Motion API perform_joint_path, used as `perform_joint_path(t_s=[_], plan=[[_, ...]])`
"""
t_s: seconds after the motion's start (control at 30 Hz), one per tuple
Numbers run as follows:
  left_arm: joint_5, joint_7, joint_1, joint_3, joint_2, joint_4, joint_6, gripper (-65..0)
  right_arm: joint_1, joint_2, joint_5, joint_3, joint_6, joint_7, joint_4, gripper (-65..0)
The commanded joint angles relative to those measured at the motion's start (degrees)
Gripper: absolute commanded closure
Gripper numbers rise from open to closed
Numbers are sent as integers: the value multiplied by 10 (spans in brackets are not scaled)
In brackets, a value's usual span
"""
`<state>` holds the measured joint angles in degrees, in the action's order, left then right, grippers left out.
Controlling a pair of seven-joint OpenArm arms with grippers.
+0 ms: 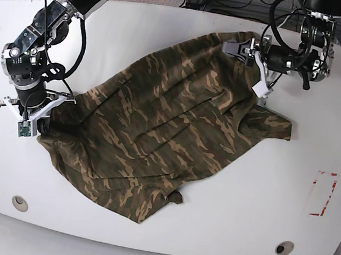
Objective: Layout the t-shirt on the table in an organized manner, then fold the t-shirt properly
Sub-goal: 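Lift the shirt with both grippers and swing it up off the table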
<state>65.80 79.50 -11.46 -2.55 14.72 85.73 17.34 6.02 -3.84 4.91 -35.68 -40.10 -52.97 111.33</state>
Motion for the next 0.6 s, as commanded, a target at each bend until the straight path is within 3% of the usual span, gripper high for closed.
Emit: perform_joint_path(t_s=[0.0,0.3,0.57], plan=[[-26,5,-2,-5,11,4,-2,-262,10,-7,9,-1,1,14,12,-16],[-26,2,-3,-5,14,4,0,-19,10,-7,9,-1,1,14,12,-16],[-25,1,-2,-6,15,7,18,0,10,-7,9,-1,1,14,12,-16]])
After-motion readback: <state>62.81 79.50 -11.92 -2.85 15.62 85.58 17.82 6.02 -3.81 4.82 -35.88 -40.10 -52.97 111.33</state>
